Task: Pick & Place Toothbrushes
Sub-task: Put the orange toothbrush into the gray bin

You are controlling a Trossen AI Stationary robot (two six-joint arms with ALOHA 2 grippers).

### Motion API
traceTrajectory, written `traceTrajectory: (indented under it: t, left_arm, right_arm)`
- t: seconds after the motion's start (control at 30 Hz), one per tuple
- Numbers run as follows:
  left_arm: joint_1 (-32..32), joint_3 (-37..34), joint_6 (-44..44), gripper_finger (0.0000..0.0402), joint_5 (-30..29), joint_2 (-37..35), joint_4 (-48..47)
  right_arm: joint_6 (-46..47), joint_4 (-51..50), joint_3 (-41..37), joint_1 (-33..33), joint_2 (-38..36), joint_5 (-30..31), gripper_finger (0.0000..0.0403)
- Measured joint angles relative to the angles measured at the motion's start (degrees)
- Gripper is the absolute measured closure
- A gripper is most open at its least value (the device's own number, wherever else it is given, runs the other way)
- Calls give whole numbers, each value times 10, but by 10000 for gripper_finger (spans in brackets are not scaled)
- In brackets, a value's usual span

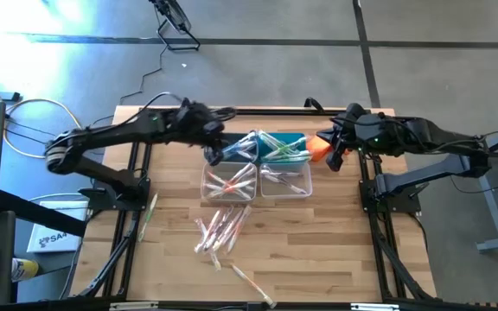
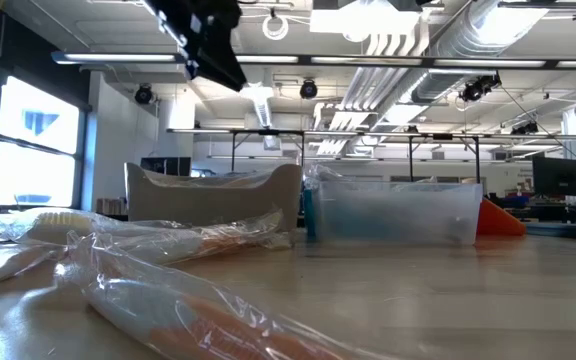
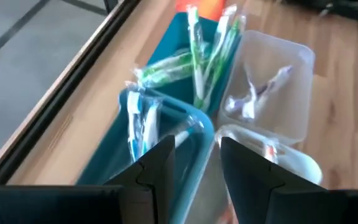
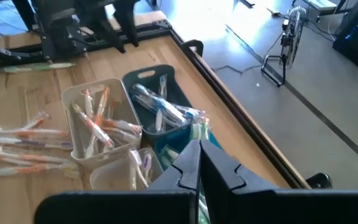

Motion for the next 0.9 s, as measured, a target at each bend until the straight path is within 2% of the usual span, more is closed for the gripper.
traceTrajectory:
  t: [0.27, 0.5, 0.77, 0.9]
  left_arm:
    - [-15, -142, -68, 274, -8, -168, 41]
    - [-32, -218, -157, 274, -7, -302, 33]
    - [-34, -230, -425, 274, 1, -358, 35]
    - [-34, -230, -453, 274, 4, -361, 34]
  right_arm:
    - [-1, 13, 0, 0, 0, 1, 400]
    - [-2, 14, 0, 0, 0, 0, 400]
    - [-6, 14, 0, 0, 0, 0, 400]
    - [-6, 15, 0, 0, 0, 0, 400]
